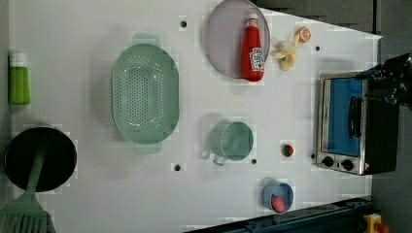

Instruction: Pick ketchup from plate and place it on table.

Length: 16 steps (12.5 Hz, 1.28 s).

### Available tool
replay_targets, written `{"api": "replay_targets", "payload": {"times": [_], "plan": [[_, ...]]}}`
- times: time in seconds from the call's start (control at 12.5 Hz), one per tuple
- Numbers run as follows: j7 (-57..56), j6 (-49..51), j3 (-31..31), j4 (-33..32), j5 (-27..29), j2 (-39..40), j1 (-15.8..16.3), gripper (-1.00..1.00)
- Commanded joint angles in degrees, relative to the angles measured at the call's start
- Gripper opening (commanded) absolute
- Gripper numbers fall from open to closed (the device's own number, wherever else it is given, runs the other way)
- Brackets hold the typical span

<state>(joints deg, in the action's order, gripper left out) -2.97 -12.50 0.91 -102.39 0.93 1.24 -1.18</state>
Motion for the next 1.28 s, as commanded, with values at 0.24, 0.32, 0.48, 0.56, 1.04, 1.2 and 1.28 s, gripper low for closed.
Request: {"api": "replay_targets", "payload": {"times": [0.24, 0.32, 0.48, 0.56, 1.04, 1.2, 1.28], "plan": [[-0.91, 9.58, 4.17, -5.59, 0.62, -12.02, -5.30, 0.99], [-3.50, 9.12, 4.29, -5.58, 0.62, -10.66, -5.29, 1.00], [-8.86, 7.56, 4.62, -5.43, 0.64, -7.02, -5.28, 1.00], [-10.83, 6.27, 4.76, -5.32, 0.64, -4.99, -5.22, 1.00], [-21.90, -4.87, 6.43, -5.09, 0.64, 7.62, -4.39, 1.00], [-27.10, -8.60, 7.17, -5.06, 0.62, 10.98, -4.28, 1.00], [-29.69, -10.55, 7.42, -4.96, 0.62, 12.53, -4.13, 1.00]]}}
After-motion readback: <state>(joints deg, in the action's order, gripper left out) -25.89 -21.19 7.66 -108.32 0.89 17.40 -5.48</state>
